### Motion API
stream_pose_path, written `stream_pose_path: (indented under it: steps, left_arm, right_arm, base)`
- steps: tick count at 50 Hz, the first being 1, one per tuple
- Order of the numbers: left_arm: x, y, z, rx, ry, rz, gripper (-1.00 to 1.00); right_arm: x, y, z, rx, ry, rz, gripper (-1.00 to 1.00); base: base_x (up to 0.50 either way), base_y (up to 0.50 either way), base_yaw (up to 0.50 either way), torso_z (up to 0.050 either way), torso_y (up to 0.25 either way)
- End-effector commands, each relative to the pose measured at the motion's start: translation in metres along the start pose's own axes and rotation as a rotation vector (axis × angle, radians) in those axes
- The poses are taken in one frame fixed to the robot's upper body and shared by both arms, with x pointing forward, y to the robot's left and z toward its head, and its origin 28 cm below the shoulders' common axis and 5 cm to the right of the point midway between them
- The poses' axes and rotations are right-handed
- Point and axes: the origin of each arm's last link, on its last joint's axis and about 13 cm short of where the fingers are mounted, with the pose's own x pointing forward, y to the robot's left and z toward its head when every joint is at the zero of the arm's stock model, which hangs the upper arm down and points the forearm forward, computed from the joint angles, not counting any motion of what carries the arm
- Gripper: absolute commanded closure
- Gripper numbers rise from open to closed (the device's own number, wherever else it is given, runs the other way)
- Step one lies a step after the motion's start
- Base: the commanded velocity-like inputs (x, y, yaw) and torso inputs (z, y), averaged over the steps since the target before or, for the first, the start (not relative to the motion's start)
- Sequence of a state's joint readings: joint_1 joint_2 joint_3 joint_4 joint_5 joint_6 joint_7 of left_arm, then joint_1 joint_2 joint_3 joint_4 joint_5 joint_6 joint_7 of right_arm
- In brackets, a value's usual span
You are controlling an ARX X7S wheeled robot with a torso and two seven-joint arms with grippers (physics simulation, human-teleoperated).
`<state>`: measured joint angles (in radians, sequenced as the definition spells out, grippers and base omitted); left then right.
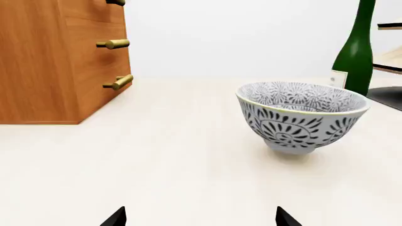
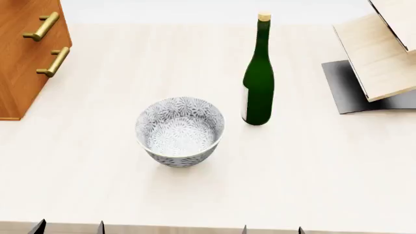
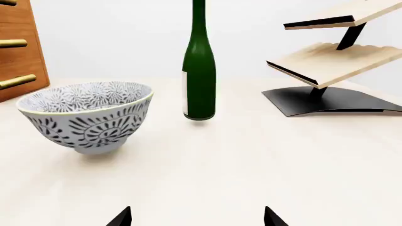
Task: Put the wine bottle on the wine rack.
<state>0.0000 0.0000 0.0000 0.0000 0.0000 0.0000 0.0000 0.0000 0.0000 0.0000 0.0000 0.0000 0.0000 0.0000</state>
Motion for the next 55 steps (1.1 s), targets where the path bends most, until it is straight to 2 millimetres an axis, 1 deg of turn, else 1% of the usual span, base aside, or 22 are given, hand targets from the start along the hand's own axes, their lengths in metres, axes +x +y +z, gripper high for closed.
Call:
stream_pose_path:
  steps: [1, 10, 14, 19, 23, 29, 30, 33, 34, 37, 38, 41, 45, 51, 52, 53, 55]
  left_arm:
    - [0.0, 0.0, -0.001, 0.0, 0.0, 0.0, -1.0]
    - [-0.001, 0.0, 0.001, -0.004, -0.005, -0.005, -1.0]
    - [-0.002, 0.0, 0.003, -0.007, -0.011, -0.01, -1.0]
    - [-0.009, -0.001, 0.013, -0.009, -0.044, -0.012, -1.0]
    - [-0.017, -0.002, 0.025, -0.001, -0.09, -0.012, -1.0]
    - [-0.026, -0.002, 0.04, -0.007, -0.137, -0.019, -1.0]
    - [-0.028, -0.002, 0.043, 0.001, -0.155, -0.015, -1.0]
    - [-0.031, -0.002, 0.046, 0.008, -0.174, -0.016, -1.0]
    - [-0.032, -0.002, 0.047, 0.001, -0.186, -0.024, -1.0]
    - [-0.035, -0.003, 0.051, 0.002, -0.211, -0.025, -1.0]
    - [-0.039, -0.002, 0.056, 0.004, -0.248, -0.02, -1.0]
    - [-0.046, -0.002, 0.065, 0.008, -0.3, -0.014, -1.0]
    - [-0.059, -0.003, 0.077, 0.026, -0.412, -0.006, -1.0]
    - [-0.07, -0.001, 0.087, 0.03, -0.534, 0.016, -1.0]
    - [-0.074, -0.001, 0.09, 0.016, -0.586, -0.002, -1.0]
    - [-0.075, 0.0, 0.09, 0.023, -0.588, 0.018, -1.0]
    - [-0.078, 0.0, 0.092, 0.012, -0.619, -0.001, -1.0]
  right_arm:
    - [0.0, 0.0, -0.001, 0.0, 0.0, 0.0, -1.0]
    - [0.0, 0.0, -0.001, -0.015, 0.003, 0.006, -1.0]
    - [-0.002, -0.002, 0.004, -0.017, -0.011, -0.001, -1.0]
    - [-0.011, -0.002, 0.017, -0.031, -0.065, 0.005, -1.0]
    - [-0.022, -0.002, 0.032, -0.019, -0.151, 0.013, -1.0]
    - [-0.029, -0.001, 0.041, -0.023, -0.228, 0.019, -1.0]
    - [-0.031, -0.002, 0.046, -0.017, -0.264, 0.018, -1.0]
    - [-0.038, -0.002, 0.055, -0.025, -0.297, 0.015, -1.0]
    - [-0.043, -0.002, 0.061, -0.013, -0.321, 0.019, -1.0]
    - [-0.05, -0.002, 0.068, -0.009, -0.357, 0.023, -1.0]
    - [-0.053, -0.002, 0.071, -0.007, -0.384, 0.025, -1.0]
    - [-0.056, -0.002, 0.074, -0.008, -0.414, 0.024, -1.0]
    - [-0.063, -0.001, 0.08, 0.007, -0.494, 0.025, -1.0]
    - [-0.074, -0.003, 0.088, 0.045, -0.621, 0.019, -1.0]
    - [-0.076, -0.003, 0.091, 0.057, -0.664, -0.007, -1.0]
    - [-0.078, -0.003, 0.091, 0.058, -0.677, -0.001, -1.0]
    - [-0.08, -0.003, 0.092, 0.051, -0.702, 0.001, -1.0]
  base:
    - [0.0, 0.0, 0.0, 0.0, 0.0]
    - [0.0, 0.0, 0.0, 0.0, 0.0]
    - [0.0, 0.0, 0.0, 0.0, 0.0]
    - [0.0, 0.0, 0.0, 0.0, 0.0]
    - [0.0, 0.0, 0.0, 0.0, 0.0]
    - [0.0, 0.0, 0.0, 0.0, 0.0]
    - [0.0, 0.0, 0.0, 0.0, 0.0]
    - [0.0, 0.0, 0.0, 0.0, 0.0]
    - [0.0, 0.0, 0.0, 0.0, 0.0]
    - [0.0, 0.0, 0.0, 0.0, 0.0]
    - [0.0, 0.0, 0.0, 0.0, 0.0]
    - [0.0, 0.0, 0.0, 0.0, 0.0]
    - [0.0, 0.0, 0.0, 0.0, 0.0]
    - [0.0, 0.0, 0.0, 0.0, 0.0]
    - [0.0, 0.0, 0.0, 0.0, 0.0]
    - [0.0, 0.0, 0.0, 0.0, 0.0]
    - [0.0, 0.0, 0.0, 0.0, 0.0]
